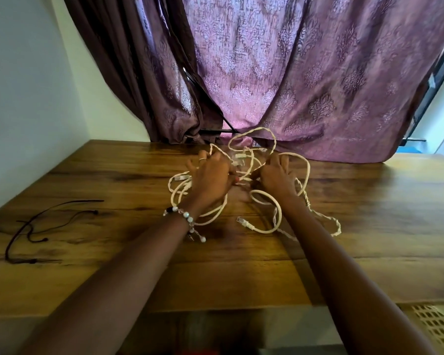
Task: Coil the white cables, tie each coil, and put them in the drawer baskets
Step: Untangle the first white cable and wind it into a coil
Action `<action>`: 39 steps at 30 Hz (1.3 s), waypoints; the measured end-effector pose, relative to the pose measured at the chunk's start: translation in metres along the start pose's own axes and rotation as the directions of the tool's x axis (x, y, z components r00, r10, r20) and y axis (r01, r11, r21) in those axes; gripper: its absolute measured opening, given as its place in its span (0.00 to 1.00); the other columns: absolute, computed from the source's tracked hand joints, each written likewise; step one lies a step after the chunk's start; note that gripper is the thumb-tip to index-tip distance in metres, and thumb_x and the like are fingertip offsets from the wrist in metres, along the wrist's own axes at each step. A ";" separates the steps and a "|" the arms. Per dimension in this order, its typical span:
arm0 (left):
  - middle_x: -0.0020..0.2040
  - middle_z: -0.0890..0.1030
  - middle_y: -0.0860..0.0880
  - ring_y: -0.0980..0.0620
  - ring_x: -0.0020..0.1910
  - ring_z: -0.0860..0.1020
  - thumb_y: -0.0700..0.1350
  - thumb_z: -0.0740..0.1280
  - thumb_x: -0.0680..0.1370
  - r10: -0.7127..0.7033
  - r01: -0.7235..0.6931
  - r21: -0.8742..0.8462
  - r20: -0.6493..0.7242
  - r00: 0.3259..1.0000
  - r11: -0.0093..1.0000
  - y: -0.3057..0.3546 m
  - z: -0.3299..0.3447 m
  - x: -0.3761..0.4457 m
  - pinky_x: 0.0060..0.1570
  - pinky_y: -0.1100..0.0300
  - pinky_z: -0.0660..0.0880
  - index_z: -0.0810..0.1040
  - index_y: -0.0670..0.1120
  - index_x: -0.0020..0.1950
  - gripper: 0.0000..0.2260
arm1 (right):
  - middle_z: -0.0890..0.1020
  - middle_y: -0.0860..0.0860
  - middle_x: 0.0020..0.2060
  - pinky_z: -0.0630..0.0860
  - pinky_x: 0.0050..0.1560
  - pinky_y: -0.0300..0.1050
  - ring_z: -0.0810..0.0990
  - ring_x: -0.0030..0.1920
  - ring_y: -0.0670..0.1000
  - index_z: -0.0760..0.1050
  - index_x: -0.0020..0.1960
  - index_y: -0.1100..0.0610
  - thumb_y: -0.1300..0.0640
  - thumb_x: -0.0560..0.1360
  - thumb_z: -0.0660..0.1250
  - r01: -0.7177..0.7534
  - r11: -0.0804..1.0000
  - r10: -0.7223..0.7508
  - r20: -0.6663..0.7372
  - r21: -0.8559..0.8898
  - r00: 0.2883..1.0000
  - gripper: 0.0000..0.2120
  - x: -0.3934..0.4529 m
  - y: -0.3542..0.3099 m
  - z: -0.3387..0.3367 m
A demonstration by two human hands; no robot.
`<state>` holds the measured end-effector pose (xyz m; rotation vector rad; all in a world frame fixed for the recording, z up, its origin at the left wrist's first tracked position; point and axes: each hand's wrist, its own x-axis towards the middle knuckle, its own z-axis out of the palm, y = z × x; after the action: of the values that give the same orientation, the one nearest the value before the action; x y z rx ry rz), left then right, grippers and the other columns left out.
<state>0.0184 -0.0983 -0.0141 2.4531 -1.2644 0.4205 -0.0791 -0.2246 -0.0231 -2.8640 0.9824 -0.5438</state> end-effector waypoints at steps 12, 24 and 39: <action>0.32 0.78 0.47 0.51 0.28 0.73 0.39 0.62 0.79 -0.531 0.235 -0.959 0.118 0.839 0.157 -0.064 -0.059 0.034 0.28 0.61 0.70 0.79 0.46 0.40 0.10 | 0.81 0.58 0.32 0.80 0.33 0.51 0.78 0.26 0.54 0.83 0.48 0.61 0.57 0.74 0.71 -0.162 0.743 0.398 -0.235 0.649 0.887 0.07 -0.004 0.084 -0.076; 0.40 0.76 0.41 0.47 0.37 0.76 0.34 0.56 0.80 -0.491 0.086 -0.951 0.230 0.840 -0.298 -0.025 -0.098 0.033 0.36 0.52 0.82 0.73 0.40 0.42 0.09 | 0.83 0.53 0.50 0.76 0.48 0.42 0.81 0.47 0.50 0.82 0.54 0.56 0.51 0.72 0.73 0.133 0.904 -0.180 0.080 0.407 0.980 0.13 -0.029 -0.033 -0.095; 0.23 0.73 0.50 0.55 0.20 0.70 0.35 0.51 0.79 -0.522 0.166 -0.889 0.392 0.757 -0.426 -0.068 -0.106 0.020 0.23 0.67 0.68 0.73 0.45 0.36 0.16 | 0.83 0.59 0.34 0.81 0.31 0.48 0.80 0.27 0.53 0.80 0.41 0.59 0.75 0.72 0.60 -0.119 0.290 0.402 -0.008 0.950 0.916 0.15 -0.018 0.006 -0.051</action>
<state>0.0747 -0.0296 0.0774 0.9372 -0.0925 -0.4771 -0.1135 -0.2162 0.0185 -1.5291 0.7317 -1.0251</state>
